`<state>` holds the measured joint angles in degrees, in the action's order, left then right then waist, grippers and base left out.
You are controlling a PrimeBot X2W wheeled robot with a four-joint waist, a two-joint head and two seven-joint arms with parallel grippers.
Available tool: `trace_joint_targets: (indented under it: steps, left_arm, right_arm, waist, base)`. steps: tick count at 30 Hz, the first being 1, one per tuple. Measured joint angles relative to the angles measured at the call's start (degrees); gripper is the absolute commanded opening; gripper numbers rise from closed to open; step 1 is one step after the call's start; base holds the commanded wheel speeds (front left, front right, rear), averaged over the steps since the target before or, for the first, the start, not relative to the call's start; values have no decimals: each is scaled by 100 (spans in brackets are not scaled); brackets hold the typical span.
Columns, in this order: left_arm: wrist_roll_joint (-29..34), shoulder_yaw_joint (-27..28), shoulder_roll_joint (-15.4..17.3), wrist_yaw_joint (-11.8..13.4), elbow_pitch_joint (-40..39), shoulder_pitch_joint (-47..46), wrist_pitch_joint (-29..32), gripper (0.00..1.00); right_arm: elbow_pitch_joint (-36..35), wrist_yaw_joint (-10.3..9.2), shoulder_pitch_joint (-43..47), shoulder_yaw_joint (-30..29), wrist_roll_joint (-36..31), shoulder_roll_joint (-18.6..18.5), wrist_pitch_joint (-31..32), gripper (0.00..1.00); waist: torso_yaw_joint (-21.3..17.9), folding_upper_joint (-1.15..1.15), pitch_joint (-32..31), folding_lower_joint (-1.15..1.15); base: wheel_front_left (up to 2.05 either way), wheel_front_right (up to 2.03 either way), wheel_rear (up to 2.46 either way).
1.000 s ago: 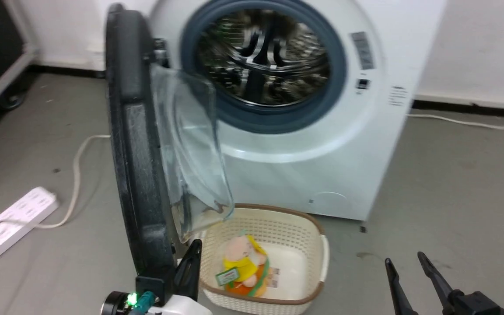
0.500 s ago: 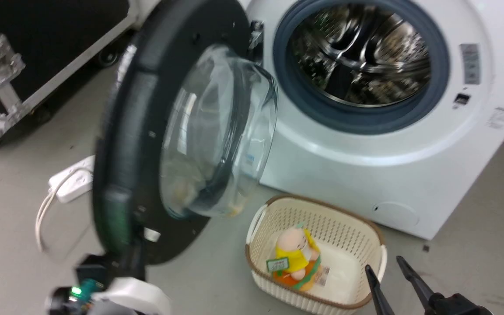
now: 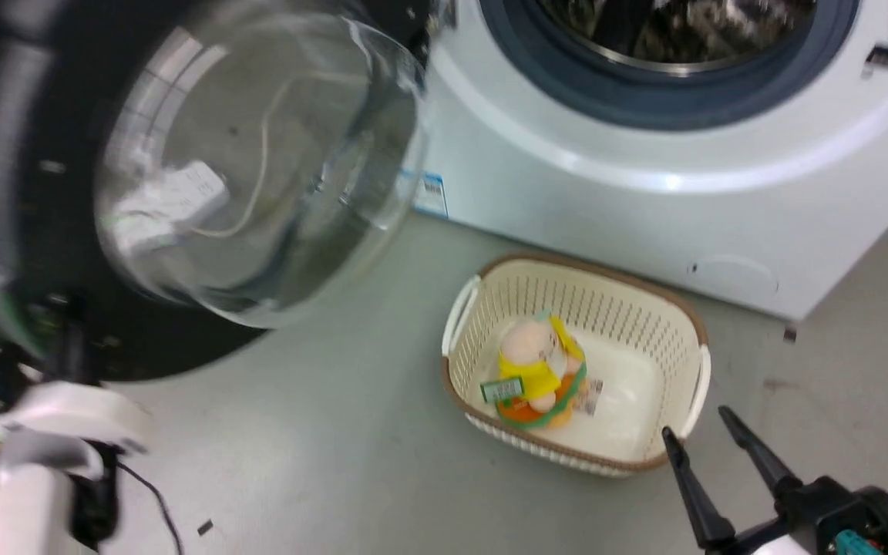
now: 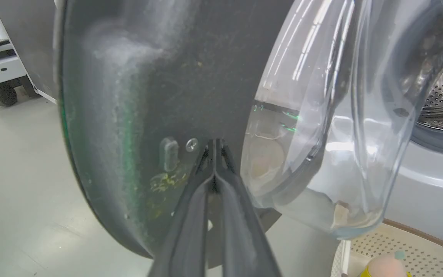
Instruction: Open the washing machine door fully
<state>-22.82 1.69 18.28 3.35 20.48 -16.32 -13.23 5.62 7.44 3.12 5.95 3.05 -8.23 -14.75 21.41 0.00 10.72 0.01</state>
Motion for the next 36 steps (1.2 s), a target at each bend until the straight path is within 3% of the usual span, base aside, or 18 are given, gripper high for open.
trace_joint_targets:
  steps: [6, 12, 19, 24, 25, 26, 32, 36]
  left_arm:
    - [-167, 371, 434, -41, 610, -524, -24, 0]
    - [-207, 519, 643, -129, 1087, -834, -97, 0]
    - [81, 394, 527, -209, 946, -716, -144, 0]
    - [325, 338, 24, -216, 21, -120, -145, 0]
    - [370, 320, -109, -224, -196, 38, -145, 30]
    - [413, 280, -225, -253, -393, 187, -145, 100]
    - [680, 29, -868, -302, -1181, 1104, -146, 100]
    - [958, -279, -1237, -303, -1390, 1673, -146, 100]
  right_arm:
    - [-31, 0, -132, -22, 0, -103, 0, 100]
    - [-23, 0, -162, -78, 1, -112, 0, 100]
    - [12, 0, -196, -165, 20, -54, 0, 100]
    - [20, 0, -188, -225, 66, 89, 0, 100]
    - [15, 0, -177, -234, 65, 109, 0, 100]
    - [3, 0, -154, -259, 64, 125, 0, 100]
    - [-105, 0, 7, -468, 10, 265, 0, 100]
    - [-225, 0, 133, -631, -60, 365, 0, 100]
  waist:
    - [-130, 0, 424, 0]
    - [-253, 0, 545, 0]
    - [-321, 0, 187, -1]
    - [-414, 0, -256, -2]
    - [-443, 0, -353, -2]
    - [-476, 0, -447, -2]
    - [-821, 0, -941, -3]
    - [-1301, 0, -1167, -3]
  base:
    - [0, 0, 0]
    - [0, 0, 0]
    - [0, 0, 0]
    - [0, 0, 0]
    - [0, 0, 0]
    - [0, 0, 0]
    - [0, 0, 0]
    - [0, 0, 0]
